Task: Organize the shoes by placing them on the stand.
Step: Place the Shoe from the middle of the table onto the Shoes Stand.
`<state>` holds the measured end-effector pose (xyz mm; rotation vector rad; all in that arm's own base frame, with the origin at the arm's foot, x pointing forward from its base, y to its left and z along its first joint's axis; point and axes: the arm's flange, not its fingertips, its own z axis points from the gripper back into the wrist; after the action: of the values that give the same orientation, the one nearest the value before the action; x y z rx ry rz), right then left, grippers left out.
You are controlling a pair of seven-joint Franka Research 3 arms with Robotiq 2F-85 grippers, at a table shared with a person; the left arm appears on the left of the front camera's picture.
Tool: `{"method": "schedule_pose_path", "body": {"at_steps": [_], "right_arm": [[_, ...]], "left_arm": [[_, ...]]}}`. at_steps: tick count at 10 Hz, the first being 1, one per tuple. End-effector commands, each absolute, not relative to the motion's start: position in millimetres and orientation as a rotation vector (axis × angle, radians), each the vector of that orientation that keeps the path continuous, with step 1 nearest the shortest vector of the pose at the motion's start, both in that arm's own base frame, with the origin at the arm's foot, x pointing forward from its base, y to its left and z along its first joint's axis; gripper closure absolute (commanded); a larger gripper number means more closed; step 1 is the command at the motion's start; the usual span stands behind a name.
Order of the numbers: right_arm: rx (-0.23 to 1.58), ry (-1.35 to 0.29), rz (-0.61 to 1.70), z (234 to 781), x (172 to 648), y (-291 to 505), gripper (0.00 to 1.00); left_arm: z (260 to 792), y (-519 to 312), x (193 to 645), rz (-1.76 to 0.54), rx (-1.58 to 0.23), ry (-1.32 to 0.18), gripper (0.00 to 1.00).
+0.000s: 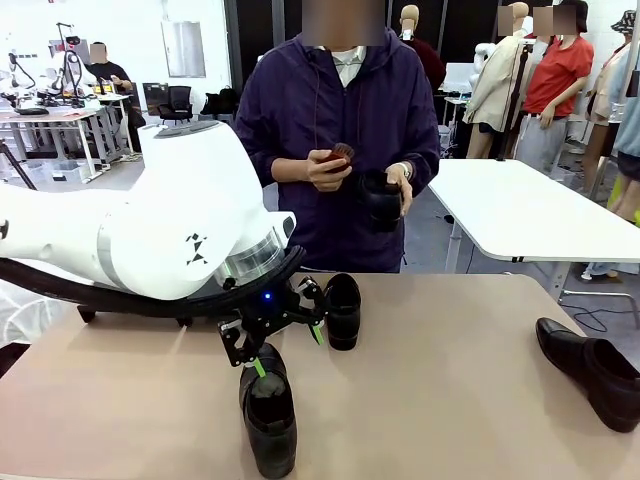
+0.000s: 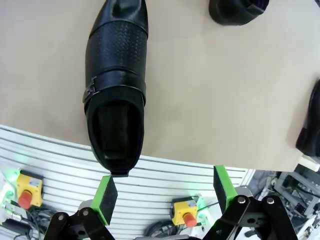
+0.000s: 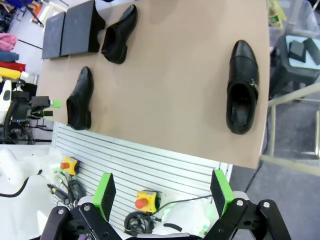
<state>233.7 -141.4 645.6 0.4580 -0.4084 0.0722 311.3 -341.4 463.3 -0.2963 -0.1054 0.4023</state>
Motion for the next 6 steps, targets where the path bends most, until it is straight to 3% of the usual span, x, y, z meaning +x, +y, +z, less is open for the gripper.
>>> {"method": "schedule_pose_path", "body": {"at_steps": [1, 6], "right_arm": [[0.460, -0.411, 0.086, 648, 234, -143, 0.00], [0.460, -0.411, 0.086, 648, 234, -143, 0.00]], "left_arm": [[447, -351, 321, 0.369, -0.258, -0.141, 0.00], [401, -379, 352, 0.269, -0.207, -0.134, 0.00]]}}
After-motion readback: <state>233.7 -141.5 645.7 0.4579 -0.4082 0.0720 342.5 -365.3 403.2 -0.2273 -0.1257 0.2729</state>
